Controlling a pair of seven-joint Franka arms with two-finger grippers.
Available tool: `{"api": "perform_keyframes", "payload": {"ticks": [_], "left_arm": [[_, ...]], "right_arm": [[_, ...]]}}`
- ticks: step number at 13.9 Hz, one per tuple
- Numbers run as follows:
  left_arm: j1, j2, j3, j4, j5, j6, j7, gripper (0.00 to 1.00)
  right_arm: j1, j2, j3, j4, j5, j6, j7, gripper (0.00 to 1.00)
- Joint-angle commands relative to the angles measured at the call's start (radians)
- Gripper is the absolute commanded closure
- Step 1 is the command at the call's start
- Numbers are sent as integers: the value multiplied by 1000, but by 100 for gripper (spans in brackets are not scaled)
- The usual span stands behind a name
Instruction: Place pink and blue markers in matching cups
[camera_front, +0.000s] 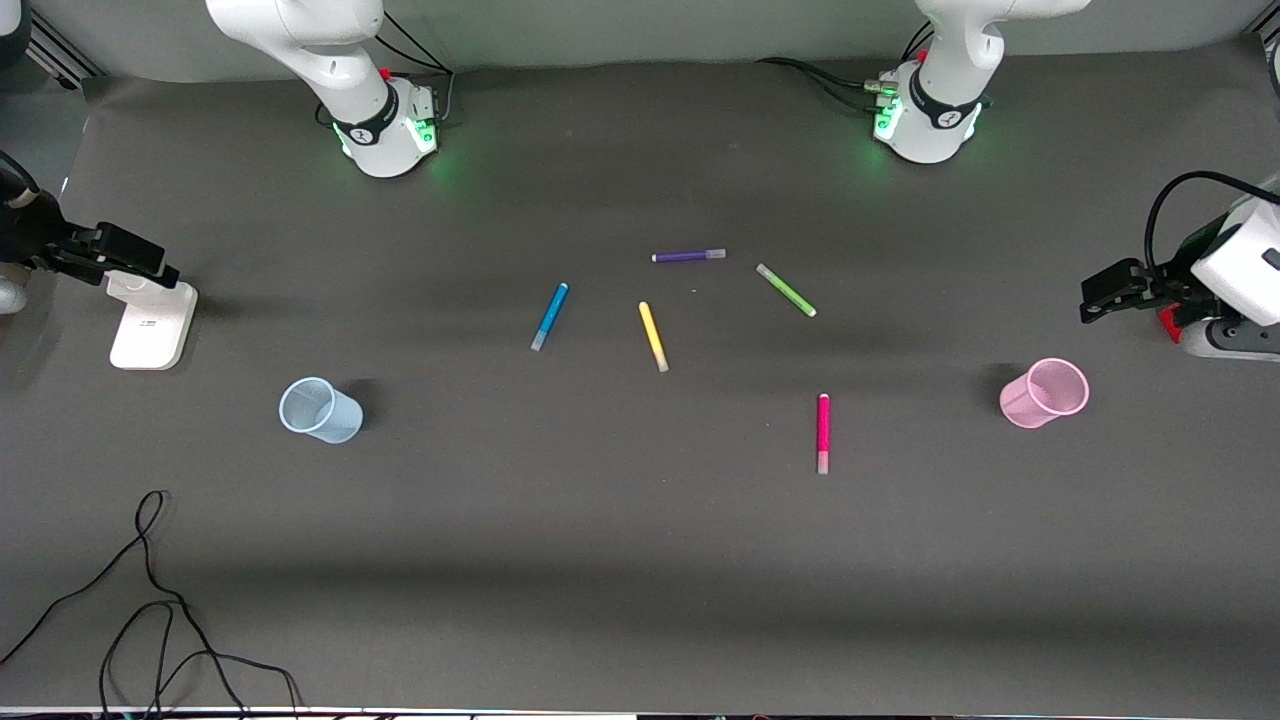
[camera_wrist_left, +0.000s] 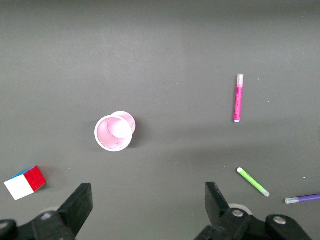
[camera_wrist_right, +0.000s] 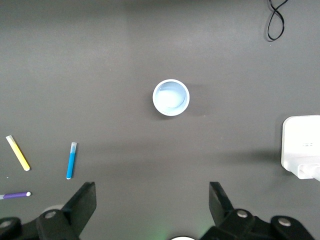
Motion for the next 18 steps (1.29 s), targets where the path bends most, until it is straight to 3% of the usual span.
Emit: {"api": "perform_keyframes", "payload": {"ticks": [1,4,8,11,14,18], "left_arm": [[-7,-9,2,7,9,-4,-6,0],[-4,-7,4,8,12,1,-4,0],[-6,-3,4,8,12,5,-6,0],[-23,-3,-11,7,6,7,-9,0],[-32,13,-80,7,-1,25,-50,0],[-52,80,-200,3,14,129,-131,0]], "right_arm": [[11,34,6,30,20,-15,88,0],[129,63,13,27,23,-46,307,0],[220,86,14,27,147,-46,496,0],[329,122,13,-3,149,-43,639,0],[410,121,13,-120,177,23,688,0],[559,115,14,-340,203,260,852,0]]}}
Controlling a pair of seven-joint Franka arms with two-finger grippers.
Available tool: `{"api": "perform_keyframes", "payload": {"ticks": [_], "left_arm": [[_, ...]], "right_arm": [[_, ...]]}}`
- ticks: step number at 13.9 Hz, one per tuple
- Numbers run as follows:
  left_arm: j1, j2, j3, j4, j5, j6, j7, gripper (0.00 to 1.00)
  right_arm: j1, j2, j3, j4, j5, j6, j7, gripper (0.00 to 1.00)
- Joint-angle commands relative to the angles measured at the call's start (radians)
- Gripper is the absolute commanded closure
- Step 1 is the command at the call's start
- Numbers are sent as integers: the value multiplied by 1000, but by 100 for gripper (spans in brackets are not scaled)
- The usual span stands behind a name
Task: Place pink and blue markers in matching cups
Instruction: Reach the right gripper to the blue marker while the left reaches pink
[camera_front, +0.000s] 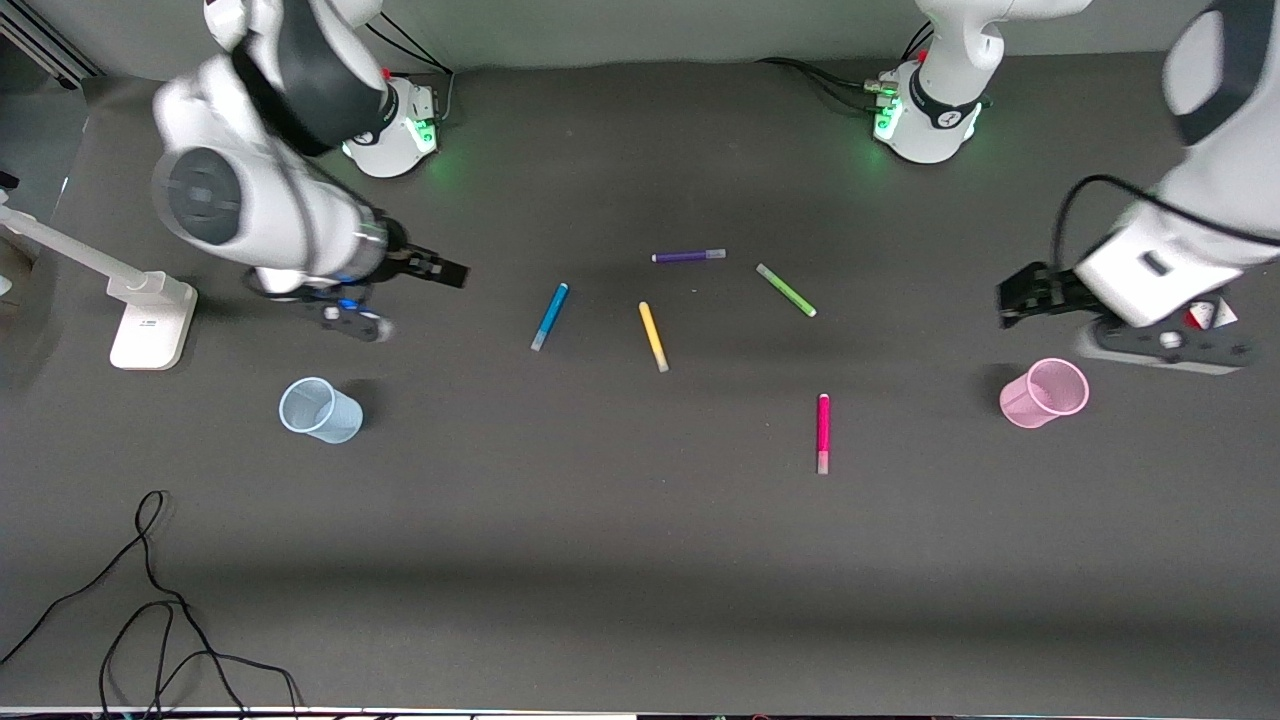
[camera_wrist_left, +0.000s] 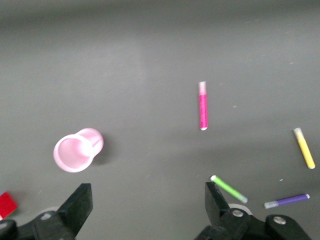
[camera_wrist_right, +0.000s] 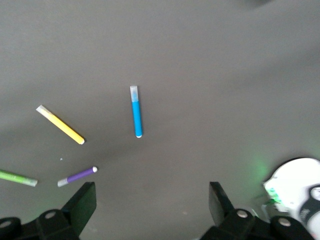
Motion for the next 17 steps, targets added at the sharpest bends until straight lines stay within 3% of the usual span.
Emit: {"api": "perform_keyframes", "payload": {"ticks": [1,8,14,17], "left_arm": [[-41,58,-39,8,17,54,-43,0],[-100,172,-39,-13,43,129,-44,0],[-127,195,-39,-265,55,428,-48,0],[-144,262,-38,-308,75,522,-49,0]], "right_arm": [[114,-21,-11,-174,44,195,150,0],[226,206,-12,-217,74,478,339,2],[263,351,-12,-231,74,626,341,2],[289,392,-12,-231,74,658,341,5]]}}
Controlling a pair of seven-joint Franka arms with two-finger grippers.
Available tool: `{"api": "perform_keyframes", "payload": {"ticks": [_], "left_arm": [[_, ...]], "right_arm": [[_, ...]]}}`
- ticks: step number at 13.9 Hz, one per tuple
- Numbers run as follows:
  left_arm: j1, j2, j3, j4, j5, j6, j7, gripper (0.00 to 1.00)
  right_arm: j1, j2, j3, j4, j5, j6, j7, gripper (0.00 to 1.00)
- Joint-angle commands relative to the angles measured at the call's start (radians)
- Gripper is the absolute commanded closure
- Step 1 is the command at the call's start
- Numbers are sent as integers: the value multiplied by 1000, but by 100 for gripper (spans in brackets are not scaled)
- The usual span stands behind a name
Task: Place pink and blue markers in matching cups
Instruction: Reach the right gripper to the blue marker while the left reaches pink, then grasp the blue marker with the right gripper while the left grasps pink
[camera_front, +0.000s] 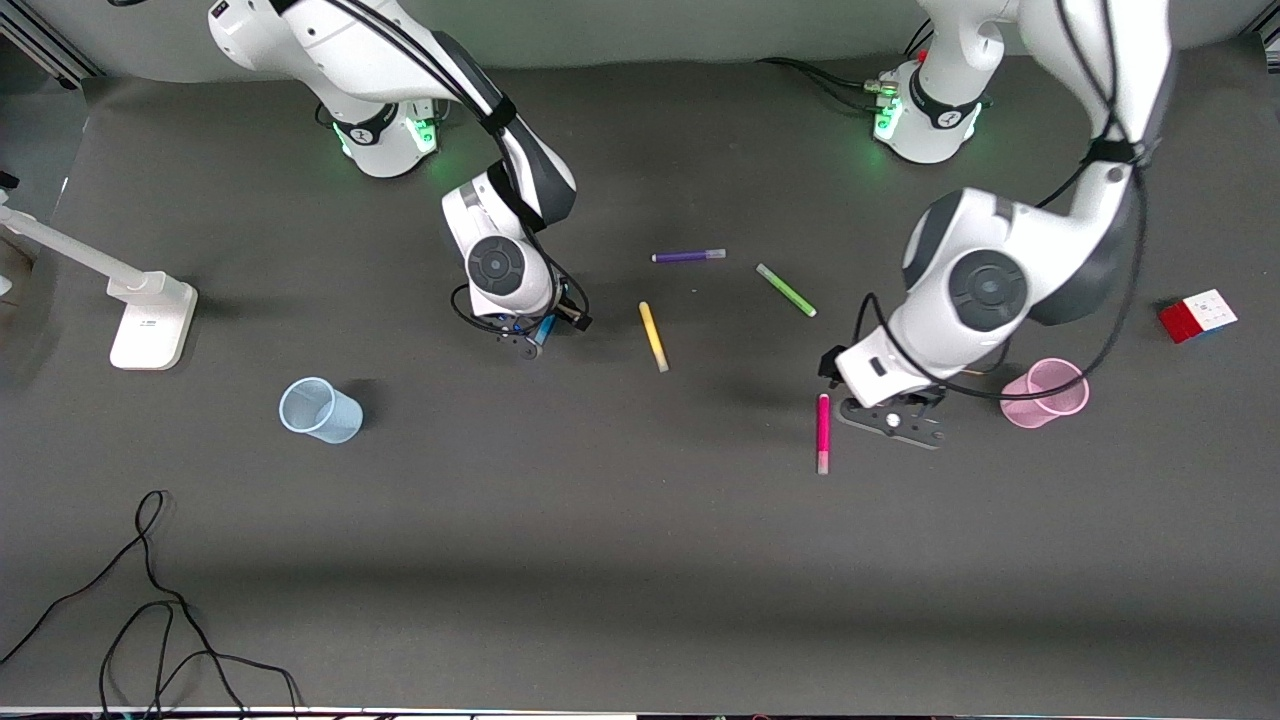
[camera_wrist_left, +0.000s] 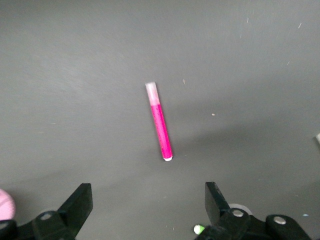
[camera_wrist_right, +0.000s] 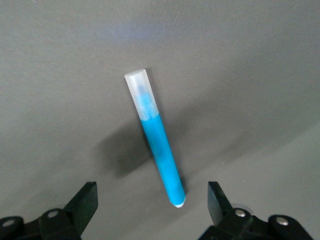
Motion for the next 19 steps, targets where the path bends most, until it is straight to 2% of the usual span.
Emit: {"api": "perform_keyframes", "payload": {"ticks": [1,3,5,7,8,13,15,17,19], "left_arm": [[-22,47,9,-33,30,83,-15,0],[-21,90,10,-33,31,127,-16,0],[-21,140,13,-33,50,175,-18,0],[-21,199,15,-33,64,226,-31,0],[-22,217,15,-33,70,244,-45,0],[-30,256,15,-33,105,247,-108,0],[-30,262,15,-33,105,246,-116,1],[-31,262,13,-32,105,246,-168,22],[-30,262,13,-32,104,238,-174,42]], "right_arm": [[38,22,-12,-9,19,28,19,9],[84,6,-14,-63,19,46,19,17],[86,5,-15,-74,19,71,19,25],[84,-3,-18,-75,19,69,19,39],[80,-6,-18,-75,19,65,17,51],[75,-53,-60,-74,19,9,4,97],[75,-70,-79,-72,19,-4,4,100],[75,-101,-124,-43,19,-75,4,100],[75,-132,-196,41,16,-215,1,100]]}}
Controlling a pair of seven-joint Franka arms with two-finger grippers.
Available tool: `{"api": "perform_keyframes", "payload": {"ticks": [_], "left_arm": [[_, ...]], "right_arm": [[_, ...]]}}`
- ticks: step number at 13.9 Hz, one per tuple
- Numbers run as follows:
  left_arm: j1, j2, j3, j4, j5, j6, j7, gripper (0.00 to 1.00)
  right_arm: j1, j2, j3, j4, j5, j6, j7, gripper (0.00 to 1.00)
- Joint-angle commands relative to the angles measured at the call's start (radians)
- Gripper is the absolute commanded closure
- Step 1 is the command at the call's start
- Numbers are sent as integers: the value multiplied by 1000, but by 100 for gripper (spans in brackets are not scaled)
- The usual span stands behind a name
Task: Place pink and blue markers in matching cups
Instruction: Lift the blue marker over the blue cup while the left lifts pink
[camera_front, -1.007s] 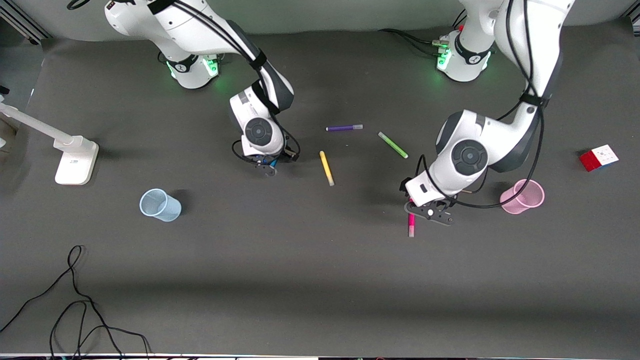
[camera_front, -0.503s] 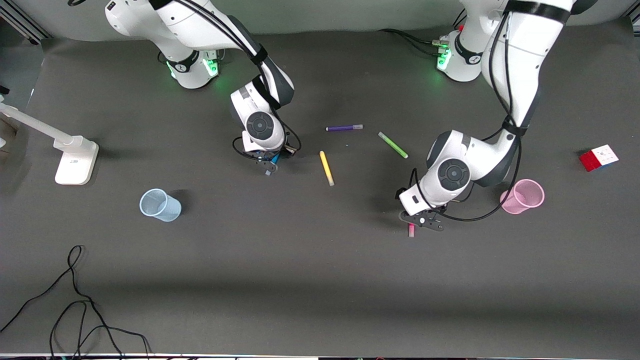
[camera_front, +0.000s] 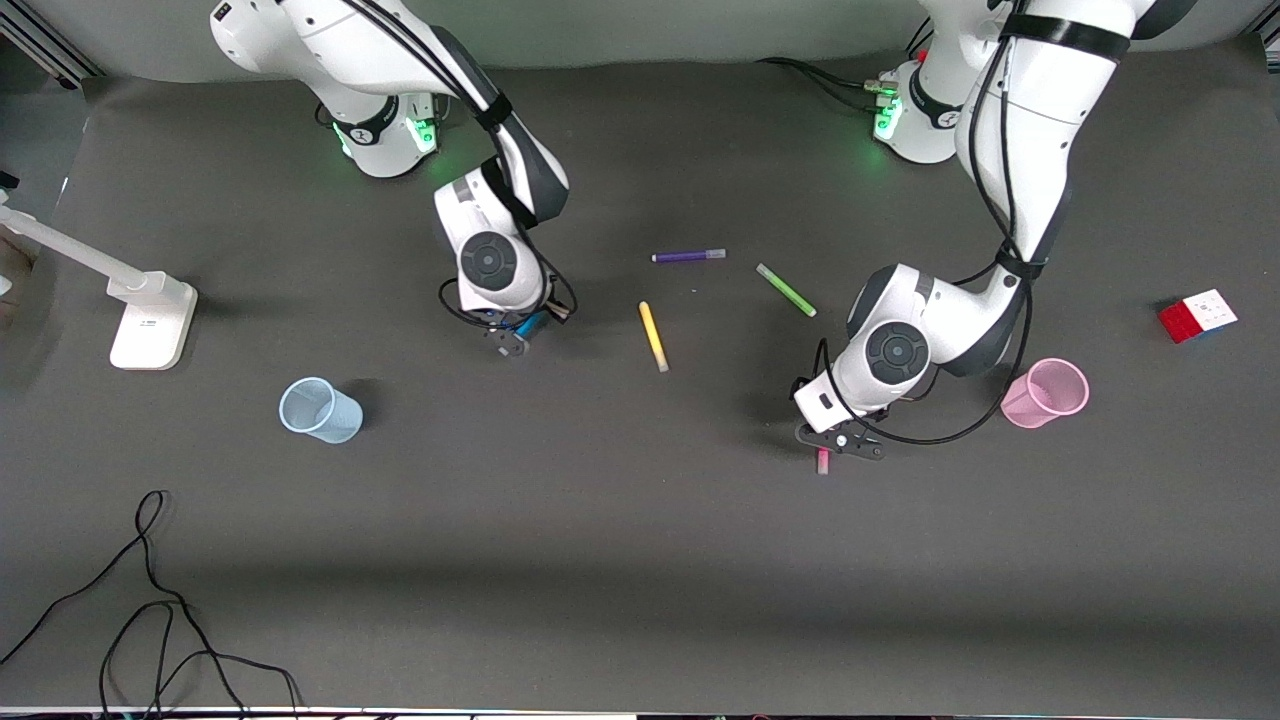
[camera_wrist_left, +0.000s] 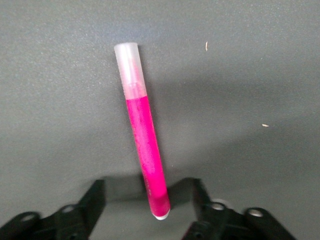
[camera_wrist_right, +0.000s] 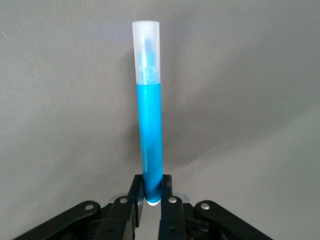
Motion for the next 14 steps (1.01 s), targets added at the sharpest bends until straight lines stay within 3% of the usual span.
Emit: {"api": "perform_keyframes", "payload": {"ticks": [1,5,7,9,12,14], "left_arm": [[-14,2,8,7,20,-6,-62,49],[-14,5,8,10,20,-6,-124,75],[-14,6,8,15,20,-10,-125,85],[-10,5,8,18,19,-15,-127,93],[6,-46,6,55,11,-108,-121,94],[42,-93,2,124,-15,-252,-111,95]], "right_arm": [[6,-61,-106,133,8,-208,-6,100],[6,-65,-321,464,24,-593,-69,100],[6,-91,-441,558,108,-738,-129,100],[6,-136,-551,563,164,-851,-263,100],[-13,-147,-735,535,285,-967,-456,100],[-115,-139,-776,492,331,-1017,-642,100]]}}
